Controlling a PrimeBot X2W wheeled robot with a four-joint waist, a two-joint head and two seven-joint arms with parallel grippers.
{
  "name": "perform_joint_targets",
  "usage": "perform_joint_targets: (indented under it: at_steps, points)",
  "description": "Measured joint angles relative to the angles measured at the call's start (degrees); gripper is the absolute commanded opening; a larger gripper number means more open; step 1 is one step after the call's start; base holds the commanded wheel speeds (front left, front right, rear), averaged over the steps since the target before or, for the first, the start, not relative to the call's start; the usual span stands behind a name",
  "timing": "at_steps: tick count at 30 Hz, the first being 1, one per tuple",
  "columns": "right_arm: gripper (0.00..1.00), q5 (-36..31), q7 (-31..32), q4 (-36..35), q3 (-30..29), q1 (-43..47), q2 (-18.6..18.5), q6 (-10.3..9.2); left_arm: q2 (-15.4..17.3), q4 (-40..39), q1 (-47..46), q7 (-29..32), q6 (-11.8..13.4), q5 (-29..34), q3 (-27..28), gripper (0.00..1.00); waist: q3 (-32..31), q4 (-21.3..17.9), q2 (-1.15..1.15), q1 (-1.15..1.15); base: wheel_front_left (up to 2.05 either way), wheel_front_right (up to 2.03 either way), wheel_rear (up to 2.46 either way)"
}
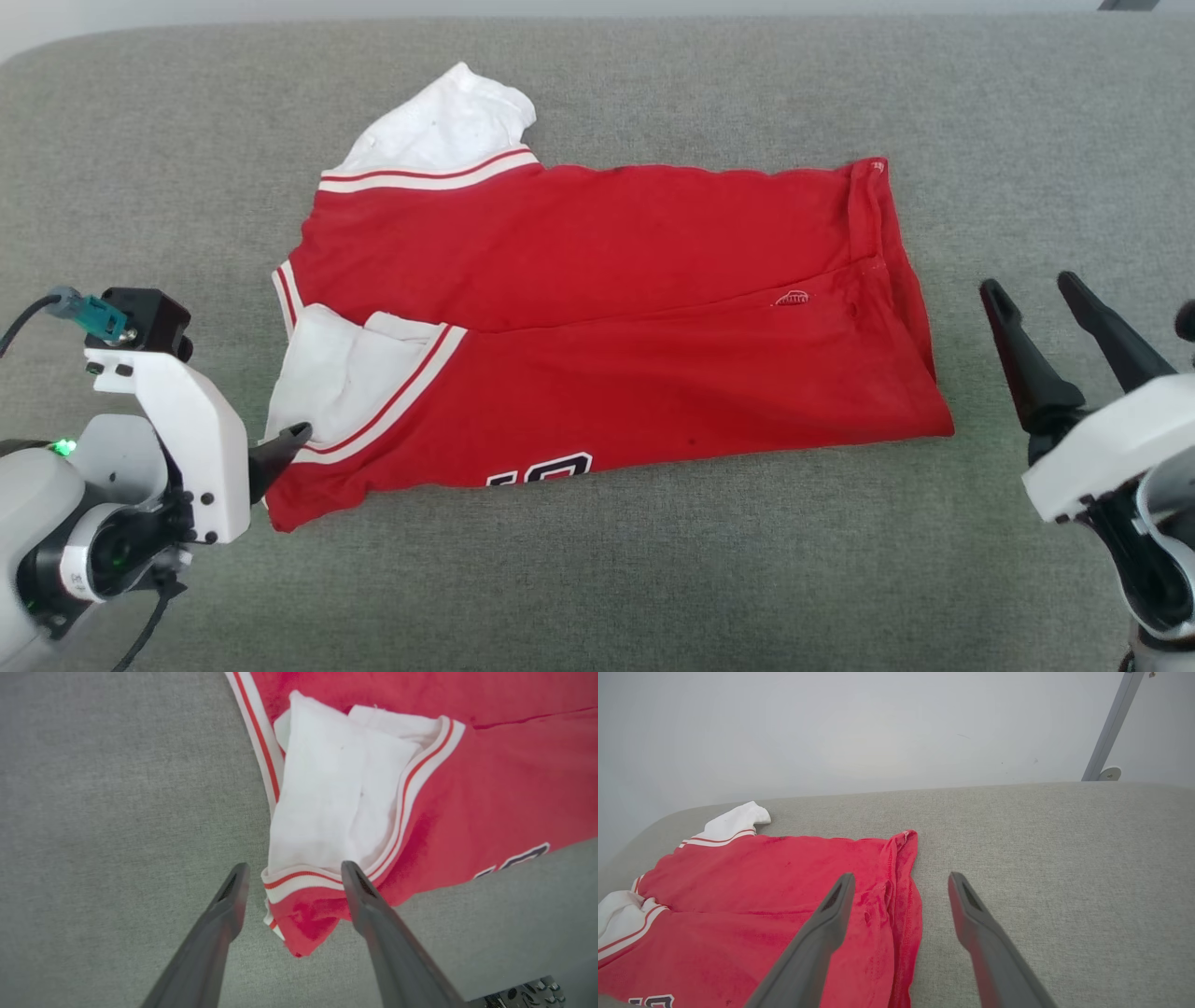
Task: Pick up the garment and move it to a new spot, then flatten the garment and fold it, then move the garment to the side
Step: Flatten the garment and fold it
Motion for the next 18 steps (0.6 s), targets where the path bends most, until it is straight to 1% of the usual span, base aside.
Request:
perform_joint_targets:
  at_steps: [3,7,10,13,16,18]
  points:
    - [1.00,-0.10,0.45,-1.21,-0.74,1.16,0.49,-0.01,1.74,-2.83,0.00,0.96,1.77,-0.02,-0.04,1.00,-0.54,0.29,0.00,0.00,0.00,0.00,0.00]
    - [1.00,-0.29,0.78,-2.83,-1.94,2.67,1.13,-0.01,4.47,-7.82,0.74,3.14,5.12,-0.02,-0.80,1.00,-1.05,0.84,0.00,0.00,0.00,0.00,0.00]
    - [1.00,-0.53,0.85,-3.79,-2.49,3.19,1.51,-0.01,5.37,-11.20,1.66,4.00,6.79,0.21,-1.64,1.00,-1.07,1.15,0.00,0.00,0.00,0.00,0.00]
    - [1.00,-0.53,1.02,-4.59,-2.76,3.71,2.09,-0.01,4.77,-11.89,1.81,3.37,7.04,0.97,-1.96,1.00,-0.78,1.32,0.00,0.00,0.00,0.00,0.00]
    - [1.00,-0.53,1.30,-4.74,-2.54,3.70,2.50,-0.01,2.81,-9.45,1.81,2.09,6.26,1.71,-2.20,1.00,-0.38,1.13,0.00,0.00,0.00,0.00,0.00]
    - [1.00,-0.53,1.85,-4.69,-2.09,3.63,2.78,-0.01,1.45,-6.66,1.79,1.43,5.17,2.03,-2.31,1.00,-0.07,0.81,0.00,0.00,0.00,0.00,0.00]
